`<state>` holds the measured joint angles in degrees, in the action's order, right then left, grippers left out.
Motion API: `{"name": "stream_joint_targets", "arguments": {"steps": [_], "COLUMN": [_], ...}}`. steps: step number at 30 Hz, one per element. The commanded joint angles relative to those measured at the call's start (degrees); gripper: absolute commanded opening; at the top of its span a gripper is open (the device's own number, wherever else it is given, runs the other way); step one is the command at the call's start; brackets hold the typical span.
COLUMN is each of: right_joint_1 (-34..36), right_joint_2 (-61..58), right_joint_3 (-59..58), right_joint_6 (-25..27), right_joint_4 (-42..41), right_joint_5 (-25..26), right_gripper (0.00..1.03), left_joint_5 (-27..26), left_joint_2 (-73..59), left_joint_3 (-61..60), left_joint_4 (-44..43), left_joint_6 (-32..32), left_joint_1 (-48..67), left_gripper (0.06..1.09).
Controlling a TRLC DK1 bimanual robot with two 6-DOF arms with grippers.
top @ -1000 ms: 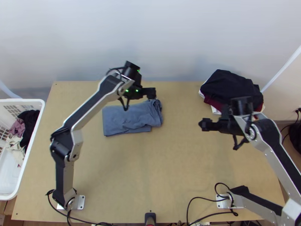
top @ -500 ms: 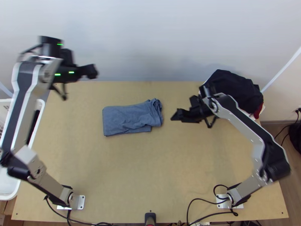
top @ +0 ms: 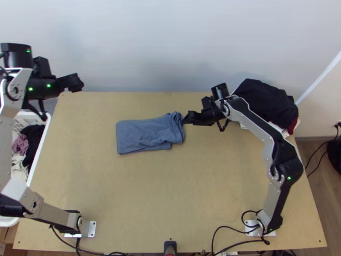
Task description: Fold the t-shirt
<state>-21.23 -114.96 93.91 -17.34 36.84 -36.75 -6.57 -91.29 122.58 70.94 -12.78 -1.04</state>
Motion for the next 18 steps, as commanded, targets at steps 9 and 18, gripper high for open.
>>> {"name": "stream_joint_targets", "arguments": {"steps": [9, 18], "right_joint_1": [-4.25, -4.87], "right_joint_2": [-10.11, -14.33], "right_joint_3": [6.46, 9.89], "right_joint_6": [-1.03, -0.94], "right_joint_4": [0.34, 0.43], "right_joint_5": [-0.34, 1.68], "right_gripper": [0.99, 0.99], "left_joint_5": [0.06, 0.06], "left_joint_2": [4.10, 4.71], "left_joint_3": [0.90, 1.17], "left_joint_4": [2.98, 3.42], "left_joint_6": [3.11, 4.78], "left_joint_1": [-6.26, -9.51], "left_gripper": [1.05, 1.05]}}
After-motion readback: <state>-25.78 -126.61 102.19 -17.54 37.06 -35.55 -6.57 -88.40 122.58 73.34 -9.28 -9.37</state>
